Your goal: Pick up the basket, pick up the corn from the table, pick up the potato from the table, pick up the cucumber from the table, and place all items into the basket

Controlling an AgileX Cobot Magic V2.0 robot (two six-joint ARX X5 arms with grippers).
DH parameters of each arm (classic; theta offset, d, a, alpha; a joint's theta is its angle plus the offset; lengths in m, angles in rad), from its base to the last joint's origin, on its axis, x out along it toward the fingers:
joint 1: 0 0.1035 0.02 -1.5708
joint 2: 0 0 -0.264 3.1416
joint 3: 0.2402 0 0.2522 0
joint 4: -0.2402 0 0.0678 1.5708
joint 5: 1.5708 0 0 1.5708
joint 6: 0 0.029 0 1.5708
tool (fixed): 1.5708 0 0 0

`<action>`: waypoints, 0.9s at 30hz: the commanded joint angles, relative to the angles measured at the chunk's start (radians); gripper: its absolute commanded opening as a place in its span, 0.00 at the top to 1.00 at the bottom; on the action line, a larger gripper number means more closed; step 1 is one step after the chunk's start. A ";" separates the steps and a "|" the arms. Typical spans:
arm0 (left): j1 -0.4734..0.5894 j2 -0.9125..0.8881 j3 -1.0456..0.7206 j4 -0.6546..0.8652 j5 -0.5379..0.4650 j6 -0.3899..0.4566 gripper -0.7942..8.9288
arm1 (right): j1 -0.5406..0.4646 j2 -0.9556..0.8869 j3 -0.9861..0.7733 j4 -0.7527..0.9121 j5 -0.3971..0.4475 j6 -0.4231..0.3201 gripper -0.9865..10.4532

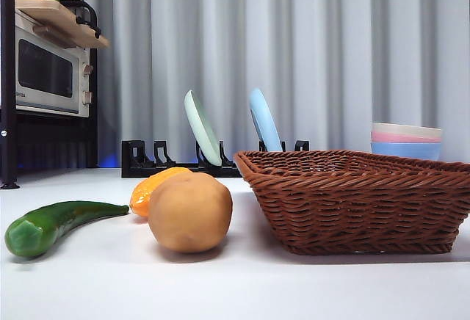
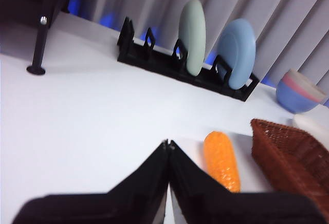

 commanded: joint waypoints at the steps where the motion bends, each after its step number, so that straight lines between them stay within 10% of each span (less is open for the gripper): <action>1: 0.003 0.056 0.042 -0.006 0.006 0.025 0.93 | 0.000 0.106 0.064 0.010 0.009 -0.056 0.92; 14: -0.001 0.526 0.315 -0.036 0.118 0.211 0.93 | 0.000 0.647 0.427 -0.113 -0.002 -0.179 0.92; 19: -0.006 0.714 0.410 -0.052 0.216 0.253 0.91 | 0.000 0.812 0.557 -0.267 -0.155 -0.297 0.91; 24: -0.024 0.822 0.453 -0.053 0.232 0.239 0.57 | 0.001 0.900 0.609 -0.304 -0.208 -0.327 0.74; 27: -0.037 0.850 0.459 -0.051 0.232 0.237 0.55 | 0.001 0.928 0.621 -0.304 -0.207 -0.338 0.66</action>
